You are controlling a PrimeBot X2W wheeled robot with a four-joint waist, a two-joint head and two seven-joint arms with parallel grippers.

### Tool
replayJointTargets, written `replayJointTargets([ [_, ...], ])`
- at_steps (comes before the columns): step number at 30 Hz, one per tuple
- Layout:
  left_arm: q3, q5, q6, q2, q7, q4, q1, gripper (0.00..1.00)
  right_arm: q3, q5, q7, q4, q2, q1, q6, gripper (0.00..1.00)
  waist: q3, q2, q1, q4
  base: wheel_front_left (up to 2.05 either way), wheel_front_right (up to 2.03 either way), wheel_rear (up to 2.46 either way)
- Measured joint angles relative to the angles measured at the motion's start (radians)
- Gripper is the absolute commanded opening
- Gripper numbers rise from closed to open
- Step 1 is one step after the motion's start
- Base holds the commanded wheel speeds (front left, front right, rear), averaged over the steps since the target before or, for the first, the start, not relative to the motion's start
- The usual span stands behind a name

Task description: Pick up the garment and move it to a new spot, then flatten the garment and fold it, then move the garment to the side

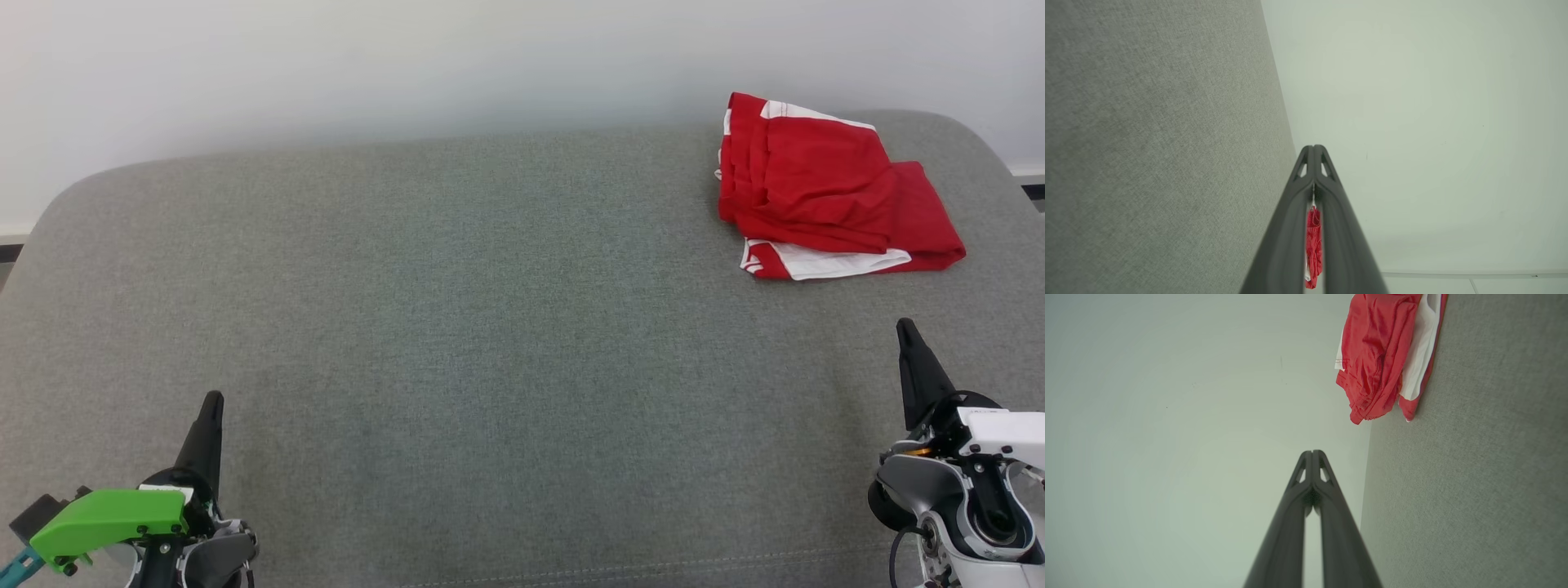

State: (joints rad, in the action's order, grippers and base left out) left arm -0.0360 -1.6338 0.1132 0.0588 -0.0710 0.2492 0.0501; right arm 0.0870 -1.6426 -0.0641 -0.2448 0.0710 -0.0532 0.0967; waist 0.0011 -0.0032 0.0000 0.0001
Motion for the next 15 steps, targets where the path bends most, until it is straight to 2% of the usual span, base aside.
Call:
replayJointTargets([
  [15, -0.001, 0.000, 0.000, 0.000, -0.007, 0.001, 0.007, 0.00, 0.001, 0.000, -0.007, -0.004, 0.000, 0.000, 0.002, 0.00, 0.000, 0.0000, 0.0000, 0.000, 0.00, 0.00, 0.00],
])
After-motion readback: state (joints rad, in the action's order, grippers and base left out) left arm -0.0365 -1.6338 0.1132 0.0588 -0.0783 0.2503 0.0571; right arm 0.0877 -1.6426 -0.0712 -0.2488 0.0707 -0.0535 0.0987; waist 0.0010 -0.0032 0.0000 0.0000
